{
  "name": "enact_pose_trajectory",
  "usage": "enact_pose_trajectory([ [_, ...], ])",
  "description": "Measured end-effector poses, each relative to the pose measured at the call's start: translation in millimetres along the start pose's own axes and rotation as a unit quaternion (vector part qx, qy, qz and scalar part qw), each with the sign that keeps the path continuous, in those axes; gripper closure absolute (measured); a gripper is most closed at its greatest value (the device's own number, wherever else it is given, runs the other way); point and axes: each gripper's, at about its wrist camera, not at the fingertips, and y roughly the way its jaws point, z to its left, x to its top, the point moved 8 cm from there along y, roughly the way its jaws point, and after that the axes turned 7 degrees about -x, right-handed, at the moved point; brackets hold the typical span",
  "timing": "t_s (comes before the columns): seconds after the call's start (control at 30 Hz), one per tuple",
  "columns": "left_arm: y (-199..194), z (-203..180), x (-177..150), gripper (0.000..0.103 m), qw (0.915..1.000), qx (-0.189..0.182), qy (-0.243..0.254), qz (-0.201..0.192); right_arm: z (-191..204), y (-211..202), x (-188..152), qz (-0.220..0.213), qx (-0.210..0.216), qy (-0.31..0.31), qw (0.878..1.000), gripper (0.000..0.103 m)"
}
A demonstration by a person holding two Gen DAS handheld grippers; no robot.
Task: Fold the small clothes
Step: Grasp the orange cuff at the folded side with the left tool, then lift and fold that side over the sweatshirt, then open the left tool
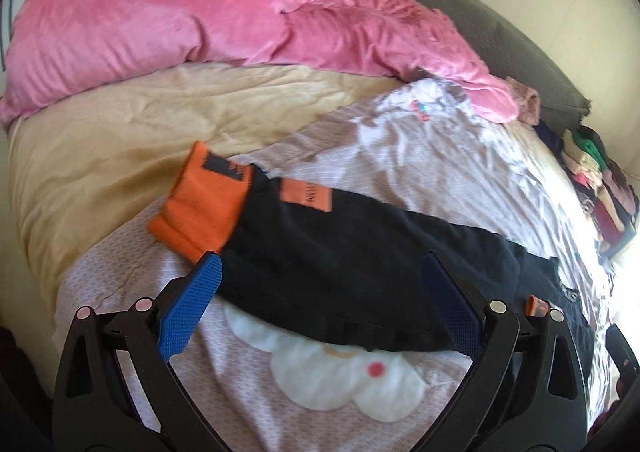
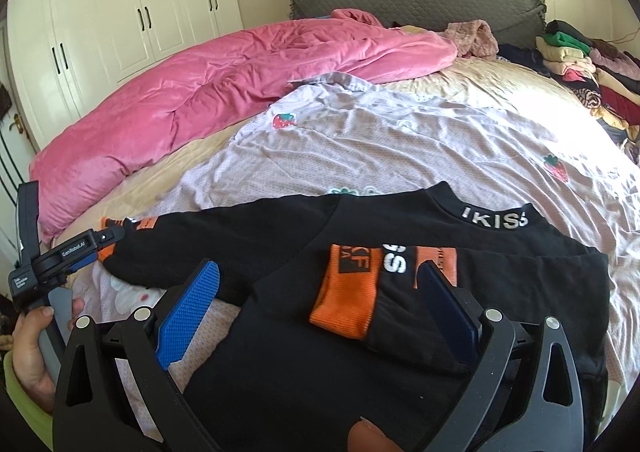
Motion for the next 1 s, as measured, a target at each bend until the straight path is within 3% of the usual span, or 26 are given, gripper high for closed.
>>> enact_pose_trajectory([
  [0.2,13,32,-6,0.010,0.9986,0.011,-0.047,0.020,8,5,1,0.001,0.007,-0.004,1.000,0.004],
  [0.33,21,47,-11,0.010,0.9952,-0.019,-0.094,0.021,7,8,-2,0.005,0.008,0.001,1.000,0.004],
  [0.47,18,58,-6,0.012,0.9883,-0.050,-0.144,-0.009,3,10,-7,0.011,0.009,0.007,1.000,0.004],
  [0.63,22,67,-1,0.037,0.9835,-0.049,-0.172,-0.026,-4,12,-12,0.015,0.008,0.016,1.000,0.004],
  [0.73,27,70,5,0.060,0.9827,-0.051,-0.176,-0.032,-7,11,-13,0.017,0.005,0.020,1.000,0.004],
  [0.8,26,69,6,0.080,0.9831,-0.049,-0.172,-0.036,-10,11,-15,0.018,0.006,0.025,1.000,0.004],
  [0.9,15,60,12,0.094,0.9849,-0.057,-0.153,-0.057,-12,11,-18,0.021,0.007,0.030,0.999,0.004],
  [1.0,-1,45,17,0.096,0.9868,-0.067,-0.126,-0.078,-14,11,-23,0.025,0.007,0.031,0.999,0.004],
])
